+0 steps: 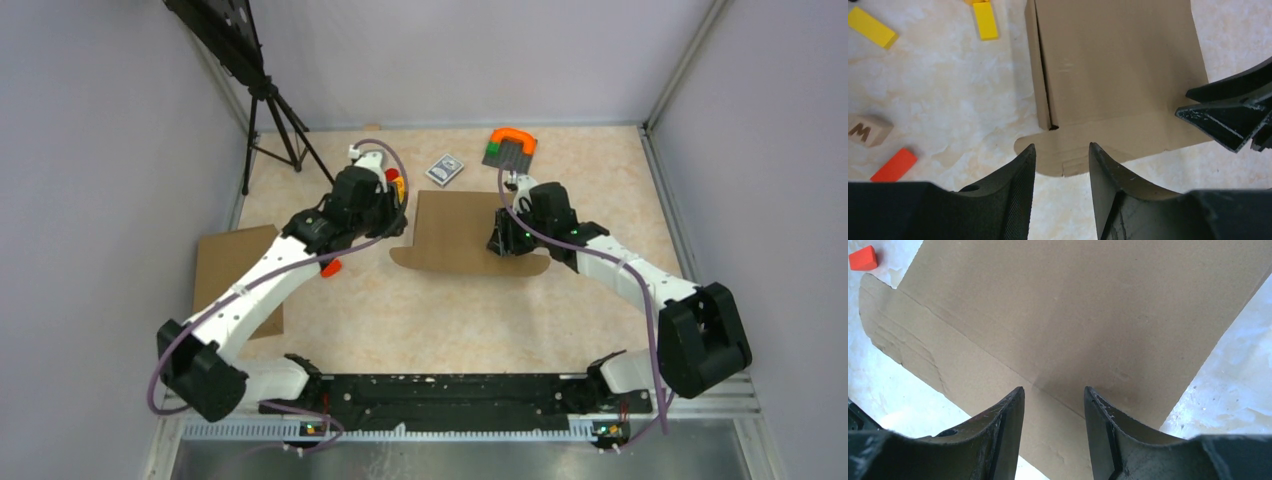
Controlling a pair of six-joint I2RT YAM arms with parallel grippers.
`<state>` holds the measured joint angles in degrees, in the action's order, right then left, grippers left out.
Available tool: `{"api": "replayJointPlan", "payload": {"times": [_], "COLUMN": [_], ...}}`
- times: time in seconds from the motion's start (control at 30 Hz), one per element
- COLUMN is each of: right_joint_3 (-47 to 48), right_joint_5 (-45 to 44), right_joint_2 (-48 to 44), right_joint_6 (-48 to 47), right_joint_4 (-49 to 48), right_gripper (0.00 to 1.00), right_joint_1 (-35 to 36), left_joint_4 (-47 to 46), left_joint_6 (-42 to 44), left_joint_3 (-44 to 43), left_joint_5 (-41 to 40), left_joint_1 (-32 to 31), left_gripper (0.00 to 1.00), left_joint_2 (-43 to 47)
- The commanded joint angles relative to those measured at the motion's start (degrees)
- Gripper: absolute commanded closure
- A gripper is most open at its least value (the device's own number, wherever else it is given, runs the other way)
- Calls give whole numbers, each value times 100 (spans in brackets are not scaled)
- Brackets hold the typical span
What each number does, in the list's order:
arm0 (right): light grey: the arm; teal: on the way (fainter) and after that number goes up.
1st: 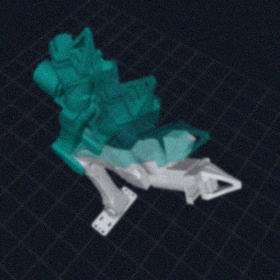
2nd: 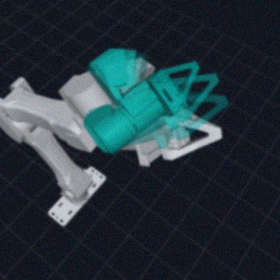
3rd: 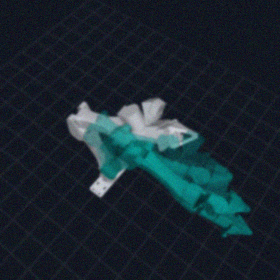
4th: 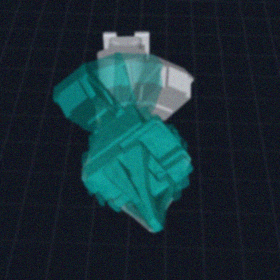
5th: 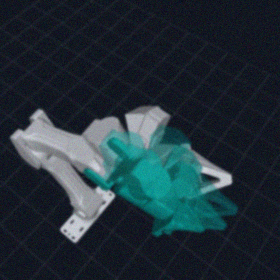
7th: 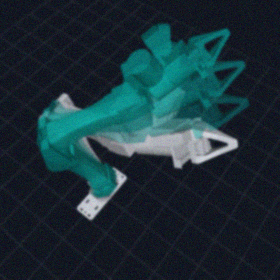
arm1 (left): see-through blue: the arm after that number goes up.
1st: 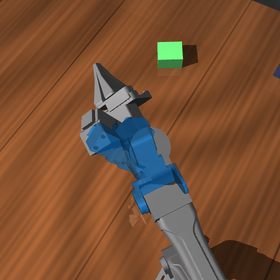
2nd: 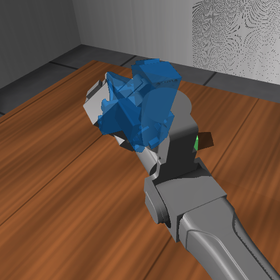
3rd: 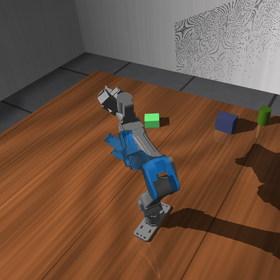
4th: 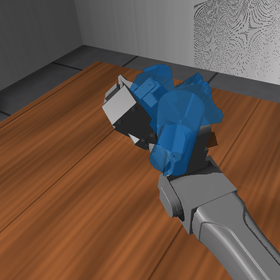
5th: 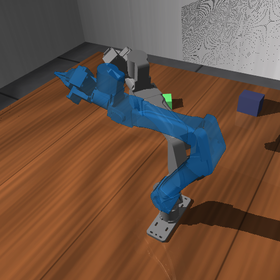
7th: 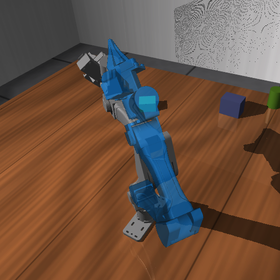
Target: Fold the paper box
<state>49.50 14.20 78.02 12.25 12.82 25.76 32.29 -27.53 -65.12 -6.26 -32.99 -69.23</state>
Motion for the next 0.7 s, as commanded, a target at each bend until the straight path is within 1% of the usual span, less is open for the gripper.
{"api": "replayJointPlan", "payload": {"times": [0.0, 0.07, 0.23, 0.33, 0.4, 0.47, 0.5, 0.53, 0.63, 0.67], "right_joint_3": [82, 174, 434, 563, 575, 476, 394, 257, -119, -242], "right_joint_5": [-88, -134, -516, -776, -912, -940, -929, -904, -922, -919], "right_joint_2": [-226, -226, -351, -367, -361, -367, -378, -398, -382, -357], "right_joint_6": [48, -10, -3, 28, 71, 86, 101, 135, 241, 266], "right_joint_4": [-39, 83, 373, 611, 734, 750, 733, 685, 430, 320], "right_gripper": [53, 52, 53, 59, 66, 69, 73, 74, 74, 74], "right_joint_1": [70, 70, 64, 52, 44, 46, 34, 34, 41, 44], "left_joint_4": [-436, -408, -346, -346, -346, -322, -319, -314, -447, -485], "left_joint_6": [195, 188, 212, 231, 237, 240, 232, 212, 155, 107], "left_joint_3": [-443, -629, -1062, -1190, -1220, -1185, -1149, -1105, -848, -773], "left_joint_5": [466, 592, 600, 787, 923, 1048, 1089, 1126, 1366, 1437], "left_joint_1": [46, 45, 49, 61, 92, 129, 150, 166, 189, 189], "left_gripper": [57, 58, 62, 64, 66, 71, 75, 79, 89, 91], "left_joint_2": [-726, -1058, -1693, -1951, -2094, -2211, -2268, -2348, -2508, -2582]}}
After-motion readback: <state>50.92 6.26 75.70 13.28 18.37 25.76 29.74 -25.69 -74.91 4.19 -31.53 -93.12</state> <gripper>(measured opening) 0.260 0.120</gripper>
